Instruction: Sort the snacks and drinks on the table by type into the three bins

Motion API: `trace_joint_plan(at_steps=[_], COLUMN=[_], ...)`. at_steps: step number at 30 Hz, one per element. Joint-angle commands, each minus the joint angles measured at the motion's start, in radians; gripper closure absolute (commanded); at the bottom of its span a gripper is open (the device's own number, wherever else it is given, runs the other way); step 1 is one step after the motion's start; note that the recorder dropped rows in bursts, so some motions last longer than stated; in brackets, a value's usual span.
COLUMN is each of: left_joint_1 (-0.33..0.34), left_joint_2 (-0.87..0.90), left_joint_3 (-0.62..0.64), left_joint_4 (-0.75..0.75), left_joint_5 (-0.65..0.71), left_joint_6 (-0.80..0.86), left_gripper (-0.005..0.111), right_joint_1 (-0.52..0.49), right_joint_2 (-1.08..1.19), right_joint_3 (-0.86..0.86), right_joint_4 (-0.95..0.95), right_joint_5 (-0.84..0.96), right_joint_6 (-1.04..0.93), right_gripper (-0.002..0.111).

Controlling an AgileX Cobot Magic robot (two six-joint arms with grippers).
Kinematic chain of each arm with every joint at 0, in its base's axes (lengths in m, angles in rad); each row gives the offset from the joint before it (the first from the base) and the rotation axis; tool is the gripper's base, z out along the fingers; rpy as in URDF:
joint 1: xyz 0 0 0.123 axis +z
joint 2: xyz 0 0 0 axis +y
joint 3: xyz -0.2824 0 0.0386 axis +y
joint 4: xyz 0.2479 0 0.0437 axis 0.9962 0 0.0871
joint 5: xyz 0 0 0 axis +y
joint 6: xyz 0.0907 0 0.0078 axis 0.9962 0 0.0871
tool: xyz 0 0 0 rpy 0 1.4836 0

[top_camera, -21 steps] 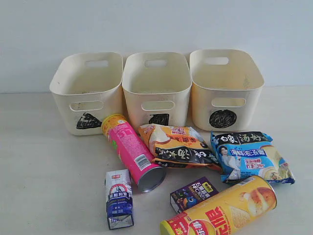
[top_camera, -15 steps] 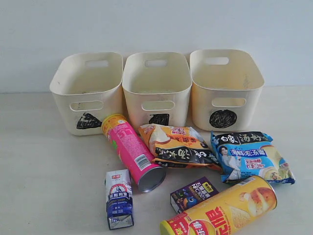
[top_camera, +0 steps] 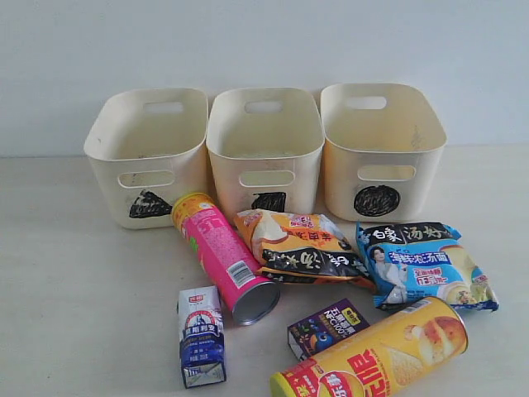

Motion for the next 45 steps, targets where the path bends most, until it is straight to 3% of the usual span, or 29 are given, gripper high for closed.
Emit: trace_joint_plan(at_steps=[1, 5, 12, 15, 20, 31, 45], left_joint_1=[0.004, 0.004, 0.004, 0.004, 0.004, 0.004, 0.004], left_joint_2=[-0.003, -0.003, -0.003, -0.003, -0.003, -0.003, -0.003], left_joint_3=[0.003, 0.003, 0.003, 0.003, 0.003, 0.003, 0.003], left_joint_4=[-0.005, -0.005, -0.005, -0.005, -0.005, -0.005, -0.005], left_joint_5=[-0.001, -0.001, -0.001, -0.001, -0.001, -0.001, -0.001], left_joint_6=[0.007, 0.007, 0.007, 0.007, 0.007, 0.007, 0.007], left_gripper=[0.102, 0.102, 0.102, 0.102, 0.102, 0.102, 0.102], right_joint_1=[-0.008, 0.006, 0.098, 0.098, 0.081, -0.121, -0.159], right_joint_2=[0.229, 0.435, 0.772, 0.865, 0.988, 1.212, 1.436], right_joint_3=[-0.182, -0.367, -0.697, -0.756, -0.801, -0.825, -0.886], right_joint_4=[-0.095, -0.124, -0.045, 0.040, 0.263, 0.661, 0.755], right_joint_5=[0.175, 0.427, 1.168, 1.284, 1.358, 1.459, 1.525], right_joint_6=[-0.007, -0.083, -0.403, -0.538, -0.755, -0.998, -1.035], right_gripper=[0.109, 0.109, 0.109, 0.109, 0.109, 0.109, 0.109])
